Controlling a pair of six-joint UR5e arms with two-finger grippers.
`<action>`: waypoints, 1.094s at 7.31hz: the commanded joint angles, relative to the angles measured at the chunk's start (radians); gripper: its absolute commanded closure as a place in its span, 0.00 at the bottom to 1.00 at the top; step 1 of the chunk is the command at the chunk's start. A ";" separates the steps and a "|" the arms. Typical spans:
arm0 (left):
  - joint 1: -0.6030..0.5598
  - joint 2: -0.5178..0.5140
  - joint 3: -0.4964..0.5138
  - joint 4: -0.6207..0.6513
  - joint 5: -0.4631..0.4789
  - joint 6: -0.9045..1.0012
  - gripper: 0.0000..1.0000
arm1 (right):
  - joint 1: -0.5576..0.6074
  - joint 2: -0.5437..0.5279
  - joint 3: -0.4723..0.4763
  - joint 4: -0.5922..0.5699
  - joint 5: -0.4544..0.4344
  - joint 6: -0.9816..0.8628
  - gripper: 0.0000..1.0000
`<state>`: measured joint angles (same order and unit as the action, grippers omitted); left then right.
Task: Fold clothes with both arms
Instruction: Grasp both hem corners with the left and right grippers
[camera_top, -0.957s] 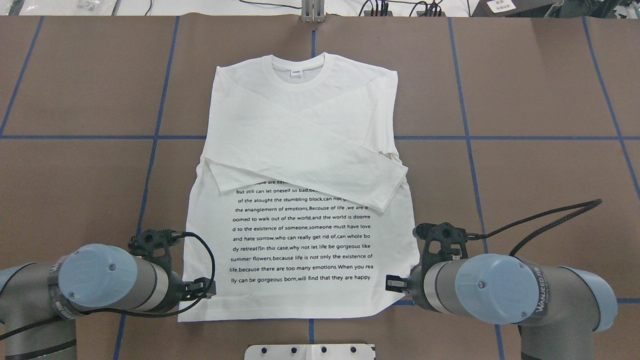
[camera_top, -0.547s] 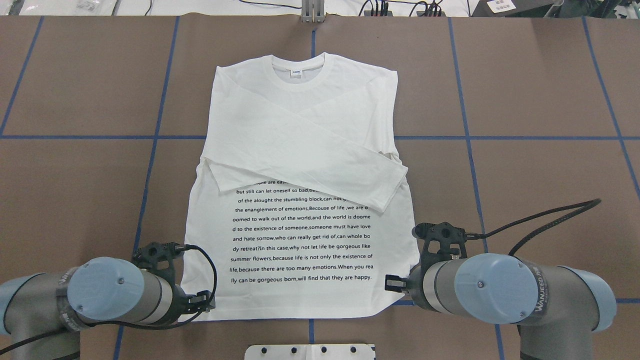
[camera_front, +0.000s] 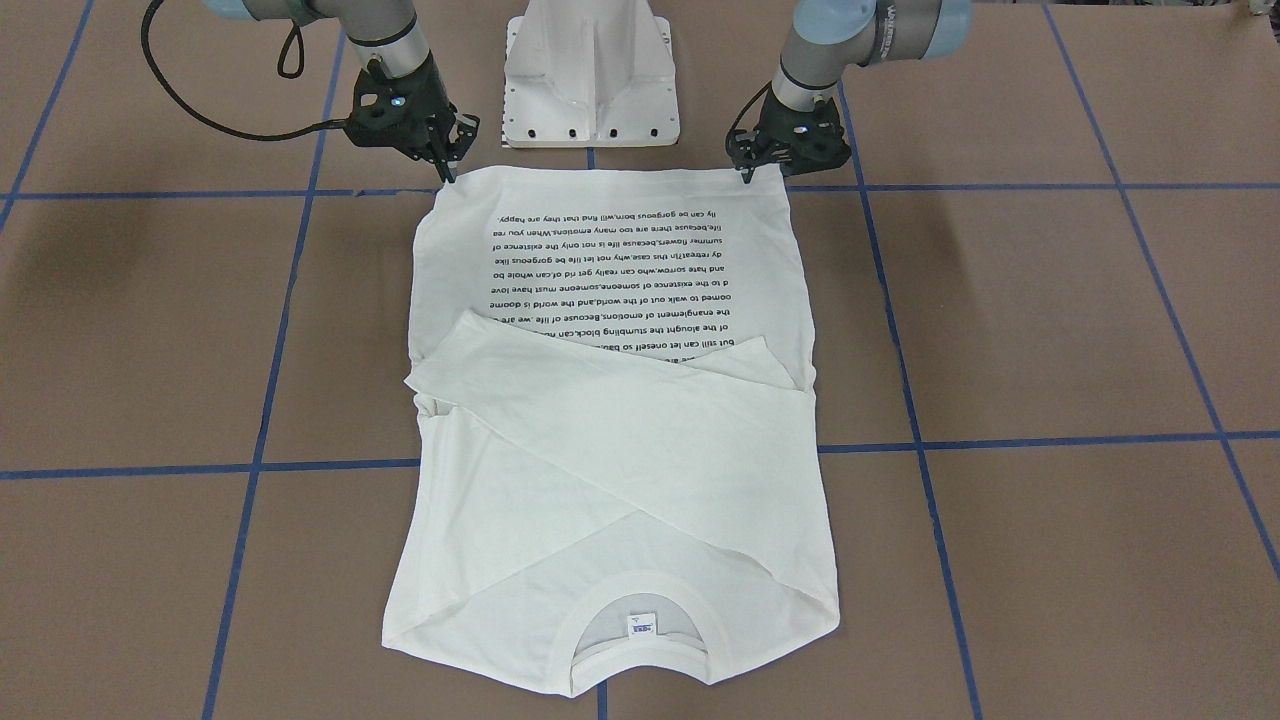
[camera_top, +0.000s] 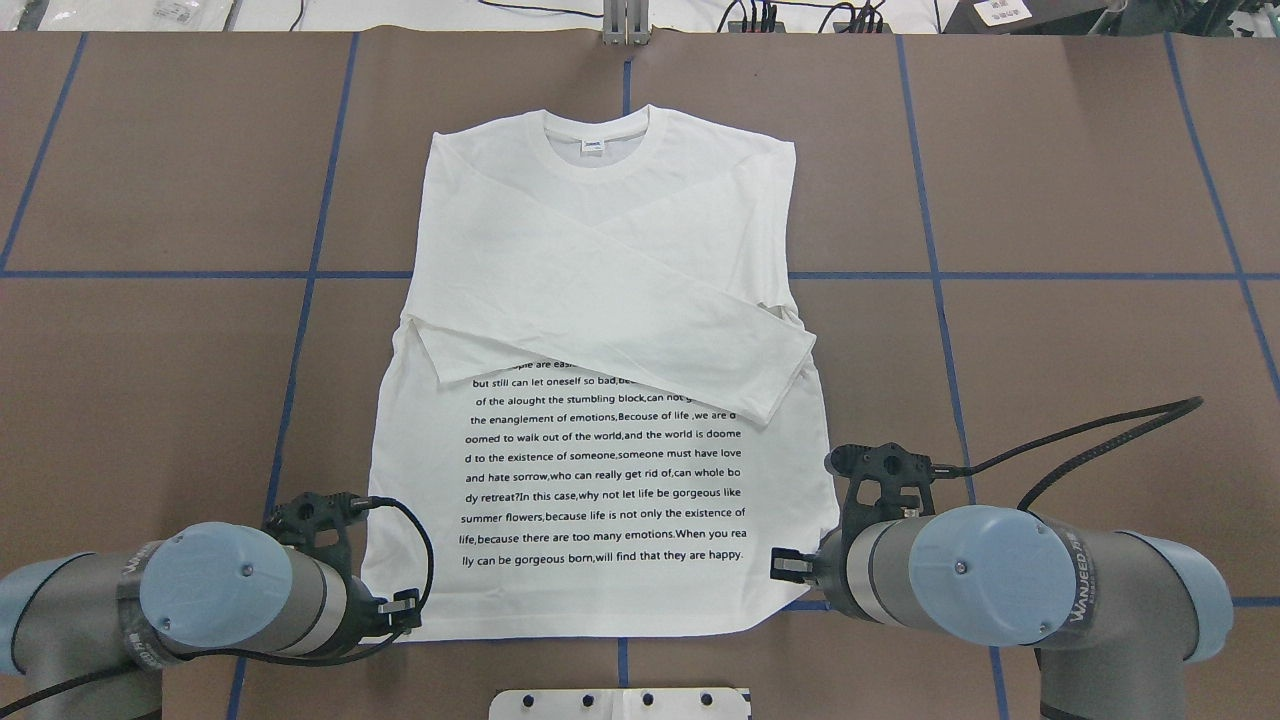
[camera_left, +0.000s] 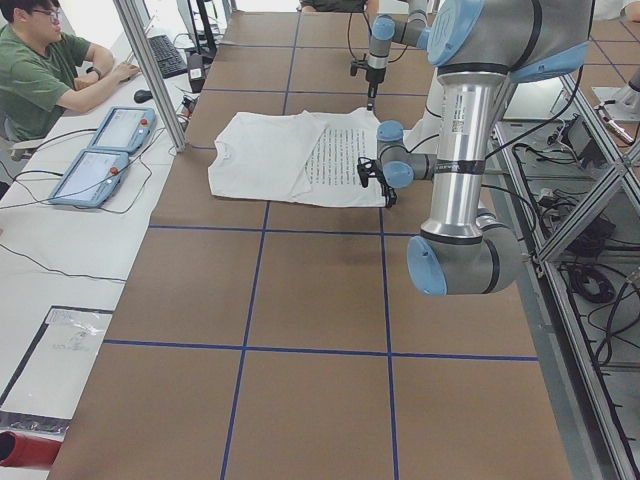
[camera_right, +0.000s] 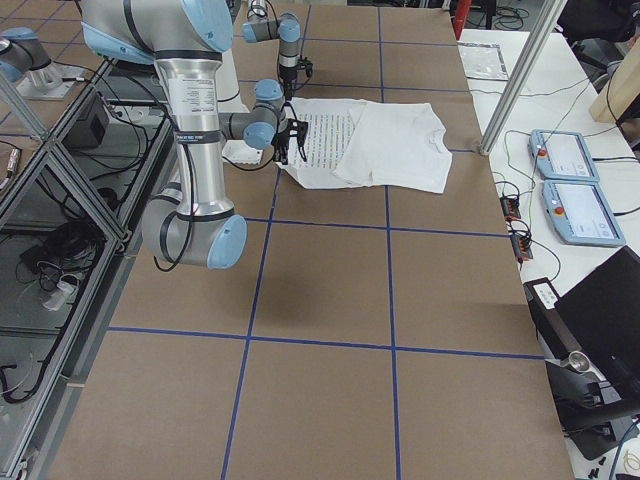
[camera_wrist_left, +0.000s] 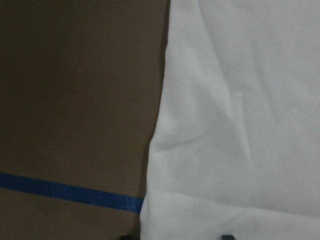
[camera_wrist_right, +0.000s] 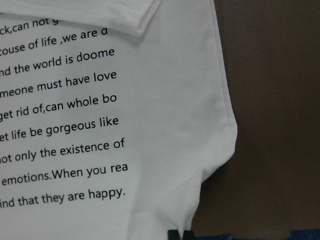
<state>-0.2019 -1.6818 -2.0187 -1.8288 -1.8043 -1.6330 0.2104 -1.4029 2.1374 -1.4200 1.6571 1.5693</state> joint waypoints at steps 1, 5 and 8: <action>-0.001 -0.001 -0.012 0.000 -0.001 -0.002 0.56 | 0.001 -0.001 -0.001 0.000 0.000 0.000 1.00; -0.001 -0.004 -0.009 0.000 -0.001 -0.002 0.67 | 0.003 -0.004 -0.001 0.000 0.004 0.000 1.00; -0.011 -0.001 -0.034 0.002 -0.001 -0.011 1.00 | 0.003 -0.001 0.004 0.000 -0.007 0.002 1.00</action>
<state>-0.2055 -1.6857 -2.0365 -1.8272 -1.8055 -1.6381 0.2132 -1.4048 2.1388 -1.4205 1.6558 1.5702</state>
